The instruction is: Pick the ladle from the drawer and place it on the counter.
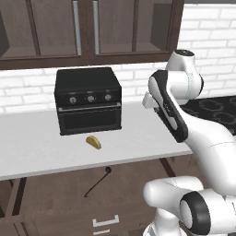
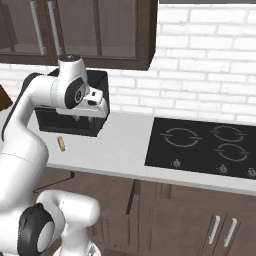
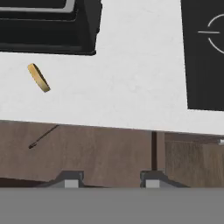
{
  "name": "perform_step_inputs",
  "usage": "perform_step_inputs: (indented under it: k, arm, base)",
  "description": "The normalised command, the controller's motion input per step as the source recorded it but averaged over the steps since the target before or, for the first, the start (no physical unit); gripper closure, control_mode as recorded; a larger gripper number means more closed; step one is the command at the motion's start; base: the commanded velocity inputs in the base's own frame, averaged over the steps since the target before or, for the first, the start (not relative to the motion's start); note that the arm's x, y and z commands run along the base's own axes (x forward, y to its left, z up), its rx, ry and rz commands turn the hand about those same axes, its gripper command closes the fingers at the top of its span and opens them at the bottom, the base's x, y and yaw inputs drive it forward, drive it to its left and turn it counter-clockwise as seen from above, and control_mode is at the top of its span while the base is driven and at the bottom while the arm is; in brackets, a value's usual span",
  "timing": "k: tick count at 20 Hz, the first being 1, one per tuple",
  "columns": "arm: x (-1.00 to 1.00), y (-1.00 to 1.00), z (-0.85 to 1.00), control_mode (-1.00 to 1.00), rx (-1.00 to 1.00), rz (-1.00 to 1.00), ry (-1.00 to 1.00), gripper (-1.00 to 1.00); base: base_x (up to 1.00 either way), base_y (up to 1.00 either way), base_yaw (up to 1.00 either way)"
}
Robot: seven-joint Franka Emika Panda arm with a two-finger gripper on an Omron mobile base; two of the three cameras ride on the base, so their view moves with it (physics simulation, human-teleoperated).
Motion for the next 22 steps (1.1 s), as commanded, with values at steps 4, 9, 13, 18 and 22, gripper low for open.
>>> perform_step_inputs:
  k: [4, 9, 13, 18, 22]
  arm:
    - [-0.17, 0.00, 0.00, -1.00, 0.00, 0.00, 0.00, -1.00]
    - [-0.75, 0.00, -0.11, -1.00, 0.00, 0.00, 0.01, -1.00]
    - [-0.79, -0.13, -0.44, -1.00, -0.04, 0.00, 0.08, -1.00]
    - [-0.44, -0.08, -0.85, -1.00, -0.08, -0.02, -0.08, -1.00]
    - [-0.13, 0.00, -0.14, -1.00, 0.00, -0.05, -0.13, -1.00]
  base:
    - [0.00, 0.00, 0.00]
    - [0.00, 0.00, 0.00]
    - [0.00, 0.00, 0.00]
    - [0.00, 0.00, 0.00]
    - [0.00, 0.00, 0.00]
